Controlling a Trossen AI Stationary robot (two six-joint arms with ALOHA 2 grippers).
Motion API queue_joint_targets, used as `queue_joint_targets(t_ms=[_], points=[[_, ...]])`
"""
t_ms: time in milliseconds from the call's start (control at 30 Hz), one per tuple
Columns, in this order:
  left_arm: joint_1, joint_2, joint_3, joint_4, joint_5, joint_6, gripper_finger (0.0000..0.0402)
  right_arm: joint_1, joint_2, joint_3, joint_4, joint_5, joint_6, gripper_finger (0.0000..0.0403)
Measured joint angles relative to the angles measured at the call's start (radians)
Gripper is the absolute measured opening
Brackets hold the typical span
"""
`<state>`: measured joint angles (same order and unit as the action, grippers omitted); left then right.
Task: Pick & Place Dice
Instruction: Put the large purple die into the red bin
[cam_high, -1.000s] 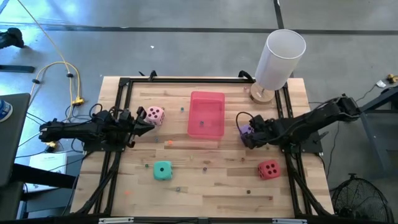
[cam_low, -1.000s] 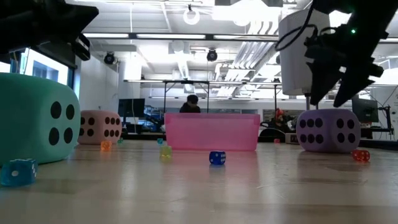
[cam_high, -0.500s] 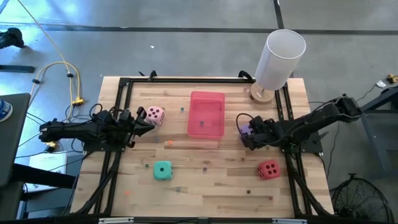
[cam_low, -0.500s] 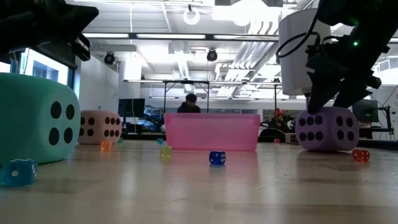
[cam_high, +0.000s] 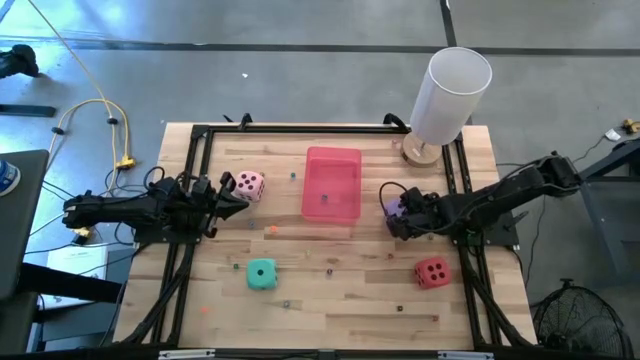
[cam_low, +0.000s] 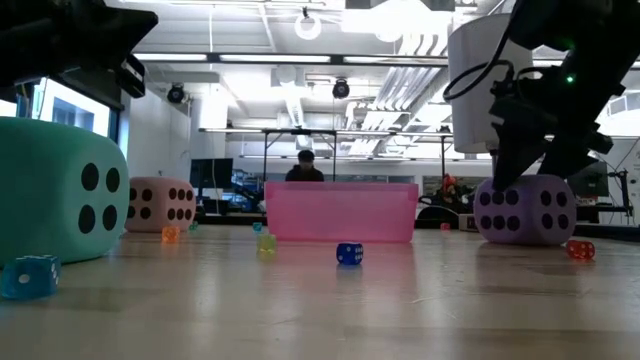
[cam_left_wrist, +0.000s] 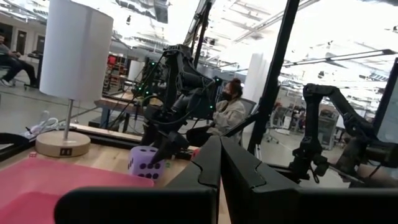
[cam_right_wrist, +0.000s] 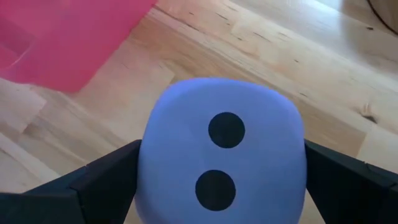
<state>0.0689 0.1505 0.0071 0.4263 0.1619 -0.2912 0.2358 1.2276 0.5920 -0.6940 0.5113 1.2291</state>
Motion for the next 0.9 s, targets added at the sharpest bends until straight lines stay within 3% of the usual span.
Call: queue_joint_targets(t_ms=[533, 733, 900], points=[[0.0, 0.0, 0.0, -0.006, -0.002, 0.009, 0.0, -0.002, 0.07, -0.004, 0.057, 0.016, -0.067, 0.0394], [0.0, 0.0, 0.0, 0.001, -0.009, 0.01, 0.0, -0.001, 0.077, -0.004, 0.099, -0.058, -0.117, 0.0394], [0.0, 0.0, 0.0, 0.001, -0.028, 0.01, 0.0, 0.013, 0.076, -0.004, 0.171, -0.055, -0.18, 0.0388]])
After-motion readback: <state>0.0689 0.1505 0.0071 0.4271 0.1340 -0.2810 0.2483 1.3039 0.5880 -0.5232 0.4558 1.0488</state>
